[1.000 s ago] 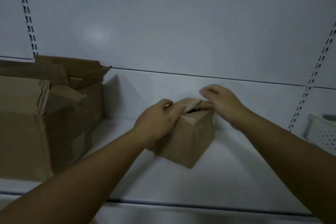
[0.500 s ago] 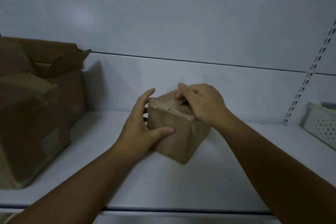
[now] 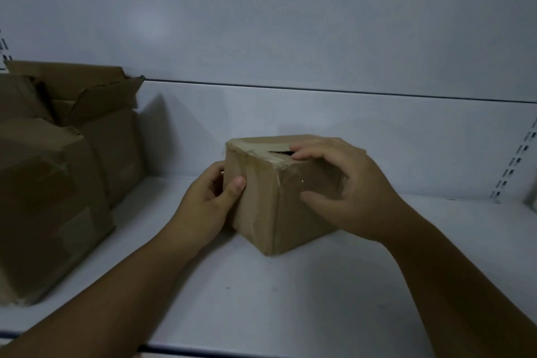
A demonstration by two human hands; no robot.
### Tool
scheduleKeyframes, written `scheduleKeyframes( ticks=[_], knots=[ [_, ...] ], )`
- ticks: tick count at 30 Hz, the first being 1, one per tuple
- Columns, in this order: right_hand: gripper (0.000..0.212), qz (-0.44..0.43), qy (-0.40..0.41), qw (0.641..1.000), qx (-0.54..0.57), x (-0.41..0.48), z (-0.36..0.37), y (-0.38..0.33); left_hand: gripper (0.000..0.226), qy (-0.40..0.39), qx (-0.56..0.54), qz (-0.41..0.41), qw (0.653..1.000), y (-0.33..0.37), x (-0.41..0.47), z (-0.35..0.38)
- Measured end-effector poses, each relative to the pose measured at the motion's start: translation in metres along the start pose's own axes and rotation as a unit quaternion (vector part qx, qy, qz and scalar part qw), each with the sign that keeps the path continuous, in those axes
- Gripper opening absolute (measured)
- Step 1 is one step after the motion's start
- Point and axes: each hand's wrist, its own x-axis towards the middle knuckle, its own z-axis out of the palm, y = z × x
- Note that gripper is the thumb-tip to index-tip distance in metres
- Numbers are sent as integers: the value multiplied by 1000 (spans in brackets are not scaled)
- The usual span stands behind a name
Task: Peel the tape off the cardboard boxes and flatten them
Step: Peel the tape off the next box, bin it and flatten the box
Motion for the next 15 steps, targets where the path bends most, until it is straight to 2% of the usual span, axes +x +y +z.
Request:
scheduleKeyframes(
  ticks=[4, 7, 9, 11, 13, 15],
  knots=[
    [45, -38, 24, 996, -79, 1, 13, -8, 39, 85, 37, 4, 996, 4, -4, 2],
    [41, -54, 51, 989, -125, 2, 15, -11, 37, 127, 96, 125, 979, 16, -15, 6],
    [38, -70, 69, 983, -153, 2, 20, -14, 56, 87, 150, 214, 961, 22, -21, 8],
    [35, -84, 67, 980, -166, 1, 25, -18, 77, 24, 248, 264, 932, 24, -24, 12],
    [36, -87, 46, 982, -162, 1, 30, -21, 75, 20, 306, 282, 909, 26, -25, 16],
    [35, -85, 36, 984, -153, 0, 34, -24, 58, 54, 320, 302, 896, 29, -25, 17]
  ],
)
